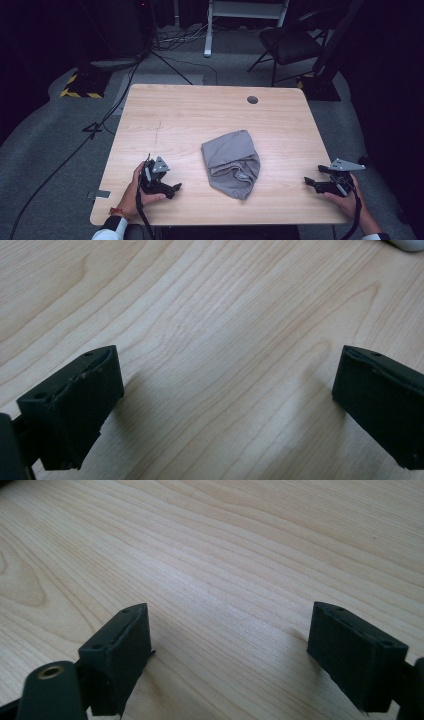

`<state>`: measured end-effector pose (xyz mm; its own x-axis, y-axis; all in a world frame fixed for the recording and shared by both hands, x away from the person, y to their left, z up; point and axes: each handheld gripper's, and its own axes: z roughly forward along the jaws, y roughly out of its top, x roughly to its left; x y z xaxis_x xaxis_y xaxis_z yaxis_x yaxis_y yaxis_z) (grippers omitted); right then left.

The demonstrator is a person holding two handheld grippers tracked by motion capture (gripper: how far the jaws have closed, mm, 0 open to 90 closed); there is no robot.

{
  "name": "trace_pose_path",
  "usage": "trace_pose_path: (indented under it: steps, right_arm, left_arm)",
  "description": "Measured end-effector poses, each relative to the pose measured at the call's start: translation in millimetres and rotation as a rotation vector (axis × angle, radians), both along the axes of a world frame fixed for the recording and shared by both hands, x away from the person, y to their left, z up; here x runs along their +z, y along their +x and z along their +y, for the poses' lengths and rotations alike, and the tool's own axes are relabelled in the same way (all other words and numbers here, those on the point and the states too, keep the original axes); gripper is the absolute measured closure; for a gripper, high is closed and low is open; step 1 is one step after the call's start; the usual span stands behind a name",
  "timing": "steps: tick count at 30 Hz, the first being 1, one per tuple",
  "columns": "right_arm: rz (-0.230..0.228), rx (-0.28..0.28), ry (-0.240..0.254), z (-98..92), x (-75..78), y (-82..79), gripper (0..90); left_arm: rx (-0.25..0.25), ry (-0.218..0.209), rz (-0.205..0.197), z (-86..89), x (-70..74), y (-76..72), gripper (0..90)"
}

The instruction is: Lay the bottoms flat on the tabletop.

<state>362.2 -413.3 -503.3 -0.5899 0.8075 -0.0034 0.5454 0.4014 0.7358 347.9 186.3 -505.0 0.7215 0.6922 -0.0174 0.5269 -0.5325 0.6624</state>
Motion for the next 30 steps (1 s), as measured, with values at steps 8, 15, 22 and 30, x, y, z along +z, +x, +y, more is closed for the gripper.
trace_pose_path:
  steps: [8,15,22,30]
  right_arm:
    - [-0.001,0.028,0.012,5.5,4.8,1.6,21.8]
    - [-0.084,0.161,0.010,44.7,35.1,2.5,33.1]
    - [-0.139,0.438,-0.056,148.7,58.0,14.1,45.3]
    - [-0.183,0.598,-0.029,213.4,71.4,11.4,50.5]
  left_arm:
    - [-0.051,0.006,0.006,-21.9,0.8,-2.2,0.4]
    - [-0.131,0.010,0.002,-61.6,3.4,-1.7,5.1]
    - [-0.245,-0.006,0.000,-102.0,5.8,-2.3,17.9]
    - [-0.267,-0.026,-0.014,-121.2,5.0,-0.5,23.0]
